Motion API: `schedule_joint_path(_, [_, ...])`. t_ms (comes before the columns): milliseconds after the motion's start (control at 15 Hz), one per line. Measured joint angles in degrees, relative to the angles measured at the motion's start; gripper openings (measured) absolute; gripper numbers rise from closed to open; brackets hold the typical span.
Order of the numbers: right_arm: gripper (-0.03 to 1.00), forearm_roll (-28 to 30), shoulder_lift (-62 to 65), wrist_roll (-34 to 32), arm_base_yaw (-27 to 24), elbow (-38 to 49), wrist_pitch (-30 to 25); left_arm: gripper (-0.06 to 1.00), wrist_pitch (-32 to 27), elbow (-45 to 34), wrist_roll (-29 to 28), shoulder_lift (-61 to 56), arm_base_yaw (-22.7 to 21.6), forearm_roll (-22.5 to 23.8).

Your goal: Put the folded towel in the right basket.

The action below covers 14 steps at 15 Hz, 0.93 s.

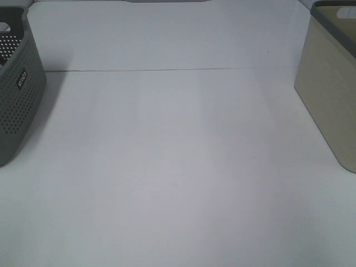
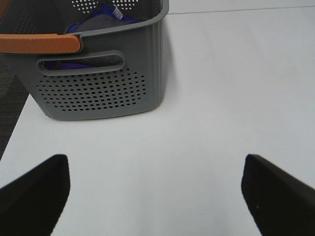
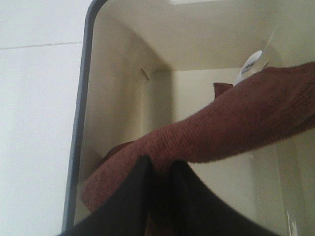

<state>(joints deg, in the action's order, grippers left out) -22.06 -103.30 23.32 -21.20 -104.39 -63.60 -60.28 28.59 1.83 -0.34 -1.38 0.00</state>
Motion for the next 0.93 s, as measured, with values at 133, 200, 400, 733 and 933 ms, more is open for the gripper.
schedule_joint_path(133, [0.58, 2.2, -0.6, -2.6, 0.0, 0.0, -0.3, 0.88, 0.0, 0.0, 0.0, 0.0, 0.0, 0.0])
schedule_joint_path(200, [0.78, 4.5, -0.6, -4.7, 0.0, 0.0, -0.4, 0.88, 0.0, 0.0, 0.0, 0.0, 0.0, 0.0])
schedule_joint_path(400, [0.96, 6.9, -0.5, -8.7, 0.0, 0.0, -0.9, 0.88, 0.0, 0.0, 0.0, 0.0, 0.0, 0.0])
schedule_joint_path(733, [0.98, -3.7, 1.8, -8.3, 0.1, 0.0, -5.9, 0.88, 0.0, 0.0, 0.0, 0.0, 0.0, 0.0])
schedule_joint_path(933, [0.98, -4.9, 2.6, -6.9, 0.8, 0.0, -5.9, 0.88, 0.0, 0.0, 0.0, 0.0, 0.0, 0.0])
